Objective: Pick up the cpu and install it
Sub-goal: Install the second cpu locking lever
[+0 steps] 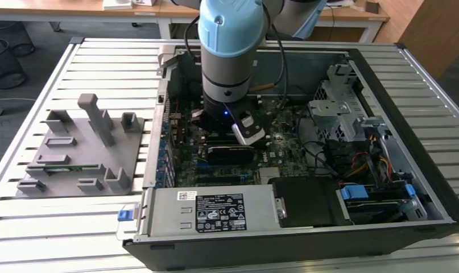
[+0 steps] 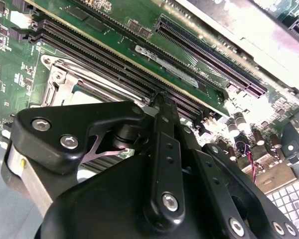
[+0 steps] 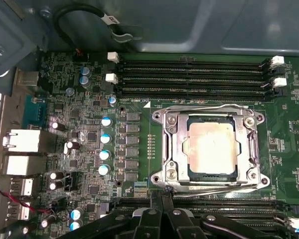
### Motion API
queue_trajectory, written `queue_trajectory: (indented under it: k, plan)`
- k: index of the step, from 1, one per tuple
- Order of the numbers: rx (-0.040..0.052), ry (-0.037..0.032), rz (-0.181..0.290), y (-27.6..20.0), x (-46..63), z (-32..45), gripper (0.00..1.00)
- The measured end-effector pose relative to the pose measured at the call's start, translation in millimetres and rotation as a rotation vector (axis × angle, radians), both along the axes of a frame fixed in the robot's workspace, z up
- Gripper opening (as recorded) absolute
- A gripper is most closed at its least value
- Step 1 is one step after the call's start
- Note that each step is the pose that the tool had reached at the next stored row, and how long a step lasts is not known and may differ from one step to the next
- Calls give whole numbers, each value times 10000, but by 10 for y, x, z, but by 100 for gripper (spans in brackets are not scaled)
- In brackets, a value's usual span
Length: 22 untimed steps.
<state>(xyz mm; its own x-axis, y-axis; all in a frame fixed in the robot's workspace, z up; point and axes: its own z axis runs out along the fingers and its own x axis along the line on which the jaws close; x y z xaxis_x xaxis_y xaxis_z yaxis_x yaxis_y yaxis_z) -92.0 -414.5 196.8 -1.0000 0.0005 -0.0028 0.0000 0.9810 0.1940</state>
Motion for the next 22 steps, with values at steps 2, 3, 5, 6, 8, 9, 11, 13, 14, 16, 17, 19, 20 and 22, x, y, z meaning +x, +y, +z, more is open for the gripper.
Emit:
queue_trajectory:
  k: [2, 3, 5, 6, 8, 9, 11, 13, 14, 16, 17, 19, 20, 22]
  plan:
    - [9, 1, 0, -1, 0, -8, 11]
    - [15, 1, 0, 0, 0, -11, 11]
    - [33, 2, 0, 1, 0, -13, 11]
    - [41, 2, 1, 2, 0, -14, 11]
    - [54, 0, 3, 6, 0, -20, 11]
    - [57, 1, 2, 7, -1, -22, 11]
    - [68, 4, 2, 9, -2, -23, 11]
    - [93, 2, 3, 11, -2, -25, 11]
    - [104, 1, 2, 12, -3, -26, 11]
    - [121, 1, 1, 15, -4, -27, 11]
    - [132, 1, 2, 16, -4, -27, 11]
    - [169, 0, 1, 18, -5, -27, 11]
    - [187, 0, 1, 19, -5, -27, 11]
    - [219, 0, 1, 19, -4, -27, 11]
